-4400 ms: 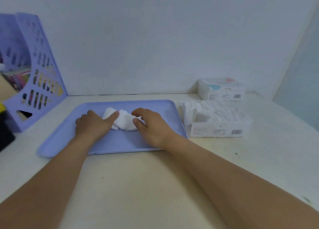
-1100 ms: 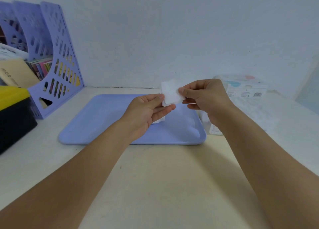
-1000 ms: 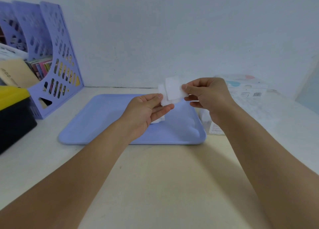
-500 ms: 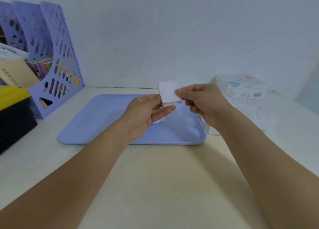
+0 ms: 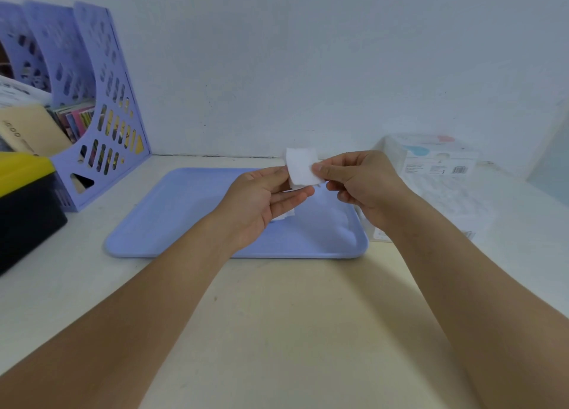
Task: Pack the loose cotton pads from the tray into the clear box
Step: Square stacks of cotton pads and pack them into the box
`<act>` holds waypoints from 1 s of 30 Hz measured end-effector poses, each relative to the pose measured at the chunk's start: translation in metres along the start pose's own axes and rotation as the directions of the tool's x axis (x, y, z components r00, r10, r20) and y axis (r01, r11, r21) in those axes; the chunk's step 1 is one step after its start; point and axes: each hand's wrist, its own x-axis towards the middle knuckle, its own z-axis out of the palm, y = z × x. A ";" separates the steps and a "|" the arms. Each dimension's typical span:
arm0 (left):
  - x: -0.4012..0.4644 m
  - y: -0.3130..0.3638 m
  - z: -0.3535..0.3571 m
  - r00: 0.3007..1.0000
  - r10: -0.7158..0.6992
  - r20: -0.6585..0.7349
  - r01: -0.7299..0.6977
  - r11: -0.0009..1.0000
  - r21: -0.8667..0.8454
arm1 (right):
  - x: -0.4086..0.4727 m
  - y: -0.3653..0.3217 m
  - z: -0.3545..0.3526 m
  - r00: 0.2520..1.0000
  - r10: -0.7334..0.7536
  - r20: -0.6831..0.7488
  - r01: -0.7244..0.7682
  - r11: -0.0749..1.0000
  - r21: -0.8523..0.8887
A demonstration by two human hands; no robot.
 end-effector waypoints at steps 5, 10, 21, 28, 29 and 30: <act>0.000 0.000 0.001 1.000 -0.006 0.008 0.006 1.000 -0.002 | 0.000 0.000 0.000 1.000 -0.006 0.000 0.006 1.000 -0.007; -0.001 0.001 0.002 1.000 -0.010 -0.011 0.010 1.000 -0.018 | 0.000 0.001 0.000 1.000 -0.015 -0.001 0.015 1.000 -0.021; 0.000 0.002 0.002 0.998 0.010 -0.056 -0.006 0.998 0.069 | -0.001 0.003 0.007 0.998 -0.044 0.038 0.046 0.998 -0.053; 0.009 0.010 -0.014 0.977 0.138 -0.161 -0.106 0.975 0.196 | 0.000 0.006 0.024 0.997 -0.025 0.075 0.003 0.960 0.281; 0.012 0.013 -0.021 0.965 0.174 -0.198 -0.131 0.969 0.211 | 0.001 0.009 0.027 0.999 -0.040 0.026 0.035 0.985 0.171; 0.014 0.016 -0.028 0.952 0.200 -0.233 -0.145 0.962 0.231 | 0.002 0.013 0.028 0.998 -0.064 -0.019 0.064 0.998 -0.005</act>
